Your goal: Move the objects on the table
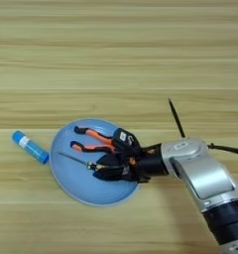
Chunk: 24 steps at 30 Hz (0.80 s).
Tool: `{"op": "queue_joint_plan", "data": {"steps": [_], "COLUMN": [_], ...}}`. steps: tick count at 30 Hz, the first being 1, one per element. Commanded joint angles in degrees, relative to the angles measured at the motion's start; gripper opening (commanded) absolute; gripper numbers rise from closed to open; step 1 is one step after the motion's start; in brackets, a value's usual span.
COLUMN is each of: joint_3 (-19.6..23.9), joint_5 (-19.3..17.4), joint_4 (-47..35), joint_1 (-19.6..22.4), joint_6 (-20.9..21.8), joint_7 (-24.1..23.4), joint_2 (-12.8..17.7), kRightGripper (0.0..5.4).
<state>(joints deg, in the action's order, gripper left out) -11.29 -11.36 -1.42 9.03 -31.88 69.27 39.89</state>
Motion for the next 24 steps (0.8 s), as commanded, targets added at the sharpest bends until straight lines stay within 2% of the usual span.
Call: {"op": "queue_joint_plan", "data": {"steps": [1, 7, 24], "joint_3": [1.4, 2.5, 8.2], "joint_5": [0.0, -1.5, -7.3], "joint_4": [-1.3, -3.0, -9.9], "joint_1": [3.3, 3.6, 6.2], "joint_6": [1.3, -0.1, -4.6], "joint_7": [-1.6, -1.5, -2.3], "joint_2": [1.3, 1.3, 1.9], "kRightGripper": [2.39, 2.94, 4.98]}}
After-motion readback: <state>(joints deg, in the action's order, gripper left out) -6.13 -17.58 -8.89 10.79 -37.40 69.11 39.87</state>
